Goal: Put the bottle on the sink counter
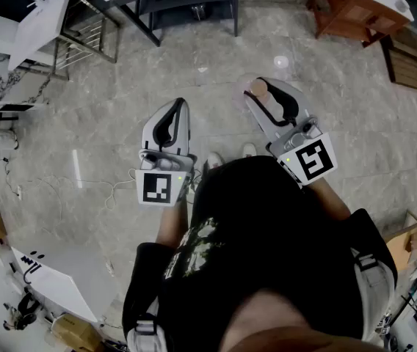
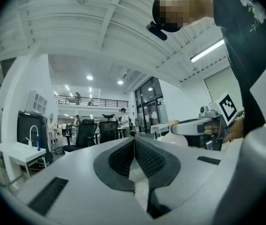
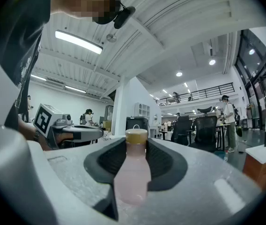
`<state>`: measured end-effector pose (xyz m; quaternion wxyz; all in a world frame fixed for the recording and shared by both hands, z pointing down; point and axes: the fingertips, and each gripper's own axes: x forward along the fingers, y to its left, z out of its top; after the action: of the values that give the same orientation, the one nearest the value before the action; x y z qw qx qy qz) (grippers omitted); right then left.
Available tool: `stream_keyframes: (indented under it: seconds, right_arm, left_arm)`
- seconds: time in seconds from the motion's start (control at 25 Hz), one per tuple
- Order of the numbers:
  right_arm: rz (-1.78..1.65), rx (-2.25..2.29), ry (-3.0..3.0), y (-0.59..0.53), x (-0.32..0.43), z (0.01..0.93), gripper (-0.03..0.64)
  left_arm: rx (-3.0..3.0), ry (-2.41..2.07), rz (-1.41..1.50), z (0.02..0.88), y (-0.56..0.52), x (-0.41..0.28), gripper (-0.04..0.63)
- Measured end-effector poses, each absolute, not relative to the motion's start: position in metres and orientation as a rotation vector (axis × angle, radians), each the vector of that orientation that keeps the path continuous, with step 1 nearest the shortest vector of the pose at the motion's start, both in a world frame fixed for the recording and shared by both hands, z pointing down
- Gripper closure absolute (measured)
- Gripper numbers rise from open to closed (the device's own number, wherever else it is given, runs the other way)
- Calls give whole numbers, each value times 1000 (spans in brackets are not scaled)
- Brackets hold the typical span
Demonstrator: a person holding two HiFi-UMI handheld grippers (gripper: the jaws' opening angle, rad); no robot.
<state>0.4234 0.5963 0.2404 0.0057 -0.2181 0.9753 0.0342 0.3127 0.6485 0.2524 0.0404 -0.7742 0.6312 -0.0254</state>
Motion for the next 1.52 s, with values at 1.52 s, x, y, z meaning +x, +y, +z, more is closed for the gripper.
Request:
stream_keyframes:
  seconds: [1.52]
  right_arm:
    - [145,-544,3042,514,306,240,492]
  left_arm:
    - [-2277,2008,-131,259,565,189,580]
